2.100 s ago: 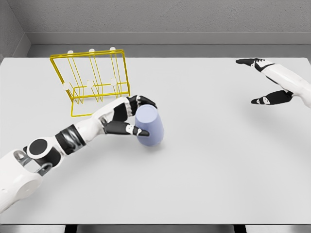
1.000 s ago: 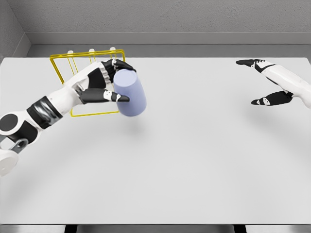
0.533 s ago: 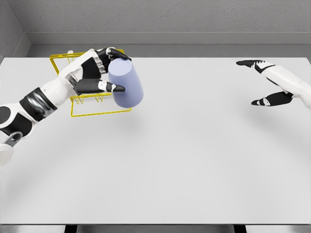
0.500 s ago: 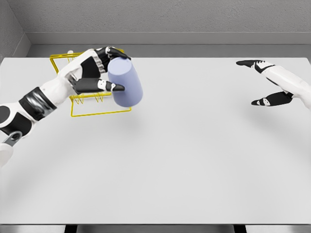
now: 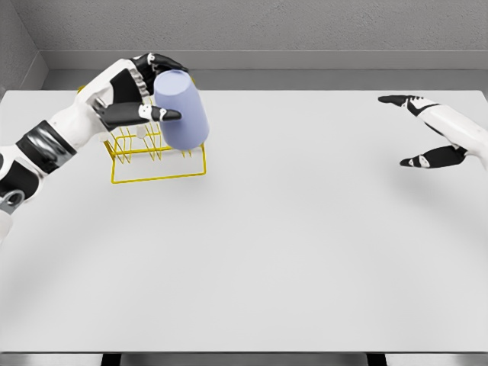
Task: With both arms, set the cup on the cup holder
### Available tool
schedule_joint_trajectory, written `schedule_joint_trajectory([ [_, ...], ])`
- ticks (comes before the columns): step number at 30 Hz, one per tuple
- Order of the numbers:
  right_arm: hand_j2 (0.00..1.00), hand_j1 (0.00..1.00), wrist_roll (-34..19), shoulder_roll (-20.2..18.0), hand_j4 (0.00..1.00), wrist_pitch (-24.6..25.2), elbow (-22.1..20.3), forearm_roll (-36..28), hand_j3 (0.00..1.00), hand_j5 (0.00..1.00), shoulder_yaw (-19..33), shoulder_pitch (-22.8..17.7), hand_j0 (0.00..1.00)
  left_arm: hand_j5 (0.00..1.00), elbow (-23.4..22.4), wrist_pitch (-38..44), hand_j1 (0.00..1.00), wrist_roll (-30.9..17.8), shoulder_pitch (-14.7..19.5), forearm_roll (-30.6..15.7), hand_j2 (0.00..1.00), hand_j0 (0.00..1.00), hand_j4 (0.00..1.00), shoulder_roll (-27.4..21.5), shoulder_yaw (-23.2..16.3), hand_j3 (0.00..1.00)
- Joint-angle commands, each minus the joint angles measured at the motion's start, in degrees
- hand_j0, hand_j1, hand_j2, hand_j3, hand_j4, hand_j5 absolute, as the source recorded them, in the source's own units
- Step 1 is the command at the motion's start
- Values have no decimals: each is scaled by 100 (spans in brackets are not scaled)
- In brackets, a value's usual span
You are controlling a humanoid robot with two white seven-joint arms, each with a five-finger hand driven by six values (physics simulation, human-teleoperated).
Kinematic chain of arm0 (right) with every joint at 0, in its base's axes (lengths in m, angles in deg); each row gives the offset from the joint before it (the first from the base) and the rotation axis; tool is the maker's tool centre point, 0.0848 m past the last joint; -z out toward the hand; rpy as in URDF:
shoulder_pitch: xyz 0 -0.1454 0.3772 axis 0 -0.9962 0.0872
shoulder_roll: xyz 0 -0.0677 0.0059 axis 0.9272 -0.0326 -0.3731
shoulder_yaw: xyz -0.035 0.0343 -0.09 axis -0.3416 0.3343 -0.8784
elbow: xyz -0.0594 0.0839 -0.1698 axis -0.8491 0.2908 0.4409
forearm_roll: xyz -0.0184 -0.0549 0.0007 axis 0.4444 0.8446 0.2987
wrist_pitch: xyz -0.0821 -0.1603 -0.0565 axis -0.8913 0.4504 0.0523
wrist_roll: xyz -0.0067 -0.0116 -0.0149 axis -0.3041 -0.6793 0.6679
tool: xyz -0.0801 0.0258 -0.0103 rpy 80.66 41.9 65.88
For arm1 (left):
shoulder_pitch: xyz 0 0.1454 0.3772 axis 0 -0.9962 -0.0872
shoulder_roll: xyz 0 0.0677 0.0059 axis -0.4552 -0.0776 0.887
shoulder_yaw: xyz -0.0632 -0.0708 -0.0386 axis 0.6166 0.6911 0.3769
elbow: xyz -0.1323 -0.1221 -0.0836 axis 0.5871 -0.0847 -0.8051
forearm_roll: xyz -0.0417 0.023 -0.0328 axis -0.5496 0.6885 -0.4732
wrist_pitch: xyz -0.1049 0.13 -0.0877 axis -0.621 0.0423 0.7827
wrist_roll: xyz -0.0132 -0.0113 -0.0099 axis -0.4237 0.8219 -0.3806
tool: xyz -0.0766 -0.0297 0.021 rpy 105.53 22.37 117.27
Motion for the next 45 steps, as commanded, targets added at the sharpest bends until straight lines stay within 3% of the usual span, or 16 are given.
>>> schedule_joint_trajectory([
  [1,100,100,4,-5,100,13,0,-47,100,100,13,0,100,58,-81,0,58,1,0,-27,58,58,58,-5,5,58],
  [45,100,100,4,-5,100,13,-9,-47,100,100,84,-44,100,60,-582,0,60,-8,44,34,60,60,60,250,-4,60],
])
